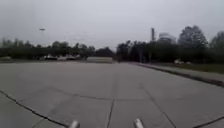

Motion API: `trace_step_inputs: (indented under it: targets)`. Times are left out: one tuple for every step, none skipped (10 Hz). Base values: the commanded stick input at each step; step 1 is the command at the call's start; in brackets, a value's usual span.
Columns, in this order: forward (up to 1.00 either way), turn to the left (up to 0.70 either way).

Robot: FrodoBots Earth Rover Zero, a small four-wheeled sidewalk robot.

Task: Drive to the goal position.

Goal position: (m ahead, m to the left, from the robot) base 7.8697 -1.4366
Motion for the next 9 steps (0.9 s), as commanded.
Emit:
trace_step_inputs:
  targets:
    - [1.0,0.02]
    - [1.0,0.02]
    - [1.0,0.02]
    - [1.0,0.02]
    - [1.0,-0.05]
    - [1.0,-0.38]
    - [1.0,-0.38]
    - [1.0,-0.38]
    - [1.0,-0.38]
